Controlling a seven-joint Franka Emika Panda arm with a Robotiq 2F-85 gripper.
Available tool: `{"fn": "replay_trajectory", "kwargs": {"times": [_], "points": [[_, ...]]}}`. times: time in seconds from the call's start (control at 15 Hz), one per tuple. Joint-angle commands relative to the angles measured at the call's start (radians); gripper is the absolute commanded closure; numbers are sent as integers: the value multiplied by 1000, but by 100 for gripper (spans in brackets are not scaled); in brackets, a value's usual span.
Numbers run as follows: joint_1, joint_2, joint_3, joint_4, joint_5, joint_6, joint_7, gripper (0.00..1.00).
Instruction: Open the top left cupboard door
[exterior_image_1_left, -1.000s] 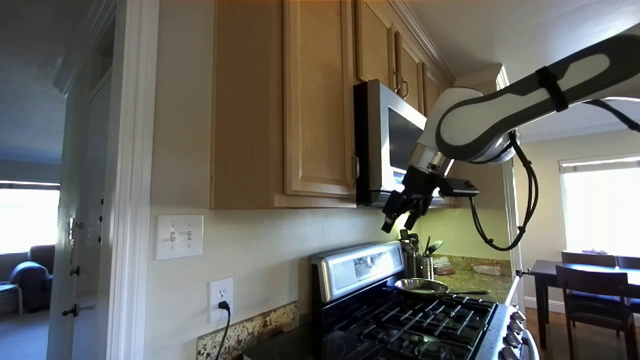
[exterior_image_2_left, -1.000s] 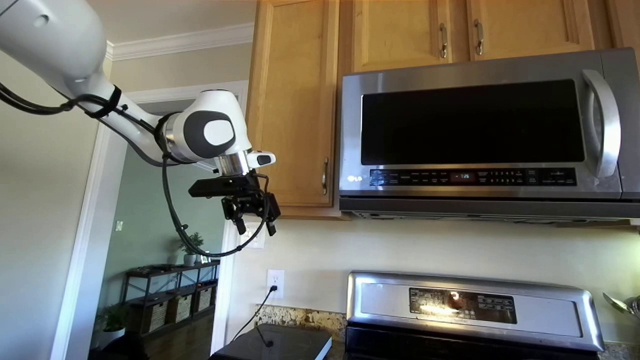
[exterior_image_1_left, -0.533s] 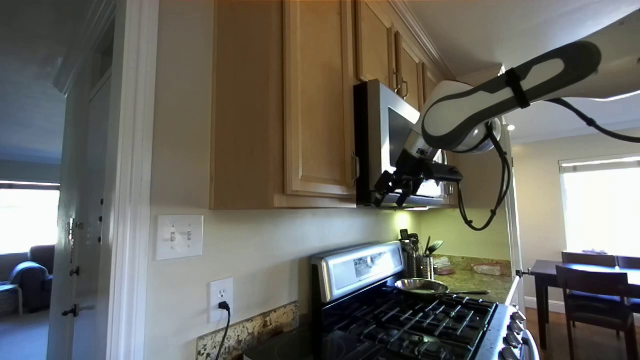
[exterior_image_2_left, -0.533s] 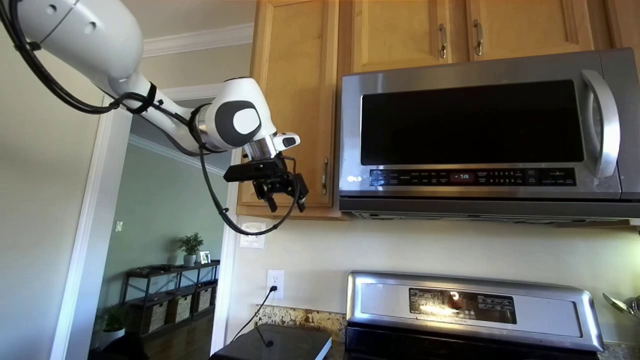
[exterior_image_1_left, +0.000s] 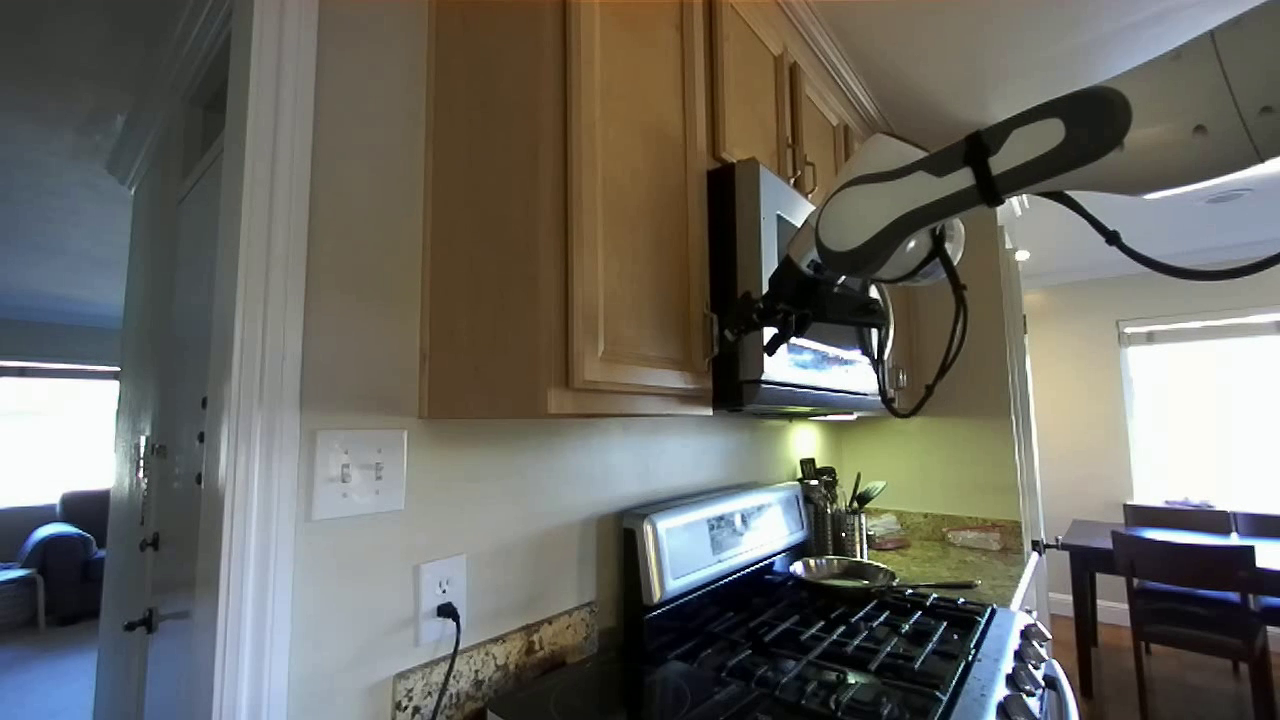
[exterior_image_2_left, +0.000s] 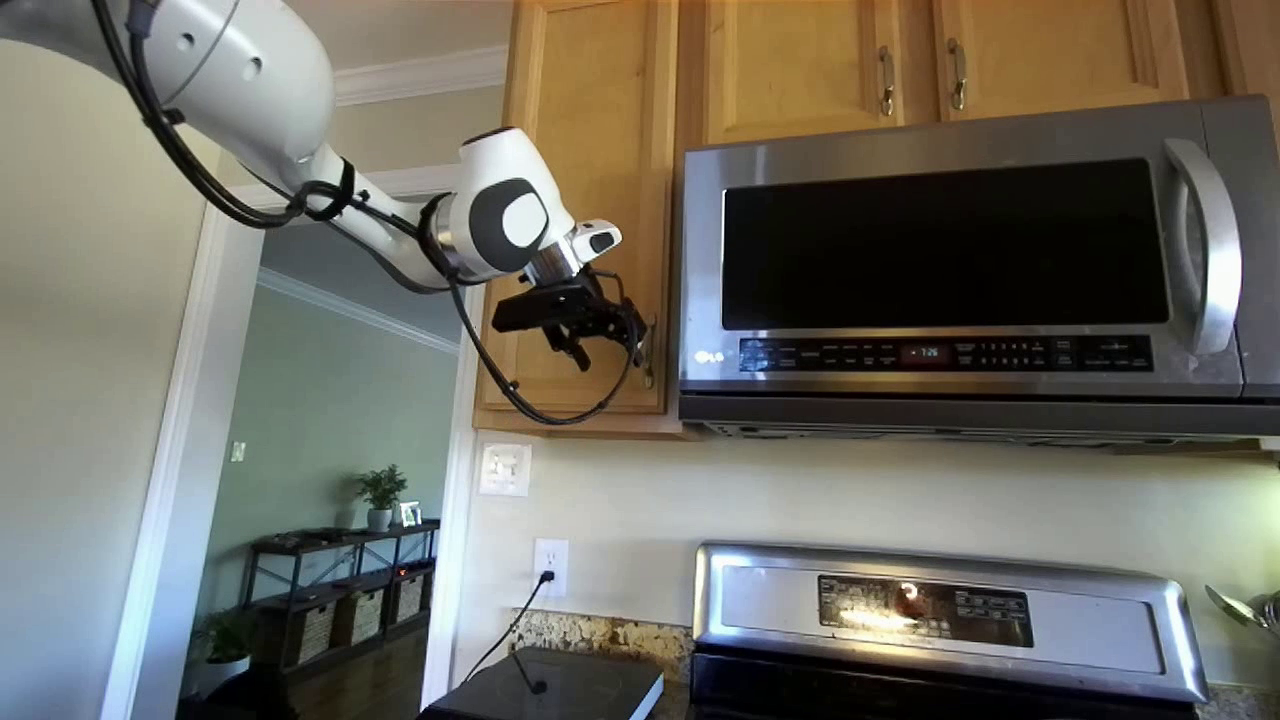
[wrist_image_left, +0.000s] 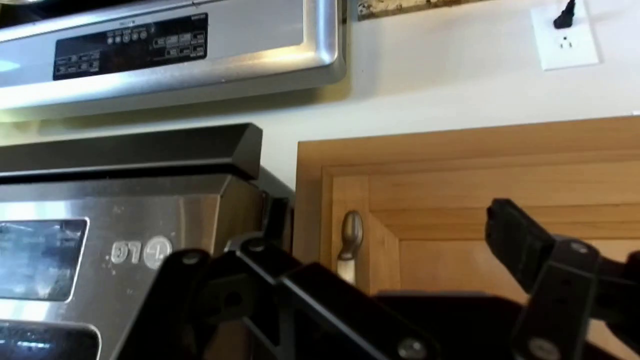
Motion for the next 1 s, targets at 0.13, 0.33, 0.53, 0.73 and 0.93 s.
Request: {"fn": "replay_trajectory", "kwargs": {"times": [0.13, 0.33, 0.53, 0.73, 0.93], "points": [[-6, 140, -25, 185, -25, 14, -42, 0], [-3, 210, -33, 278, -10, -7, -69, 0], [3, 281, -24, 350, -12, -10, -60, 0], [10, 306, -12, 376, -18, -25, -37, 25], [16, 352, -3, 413, -15, -11, -49, 42]]}}
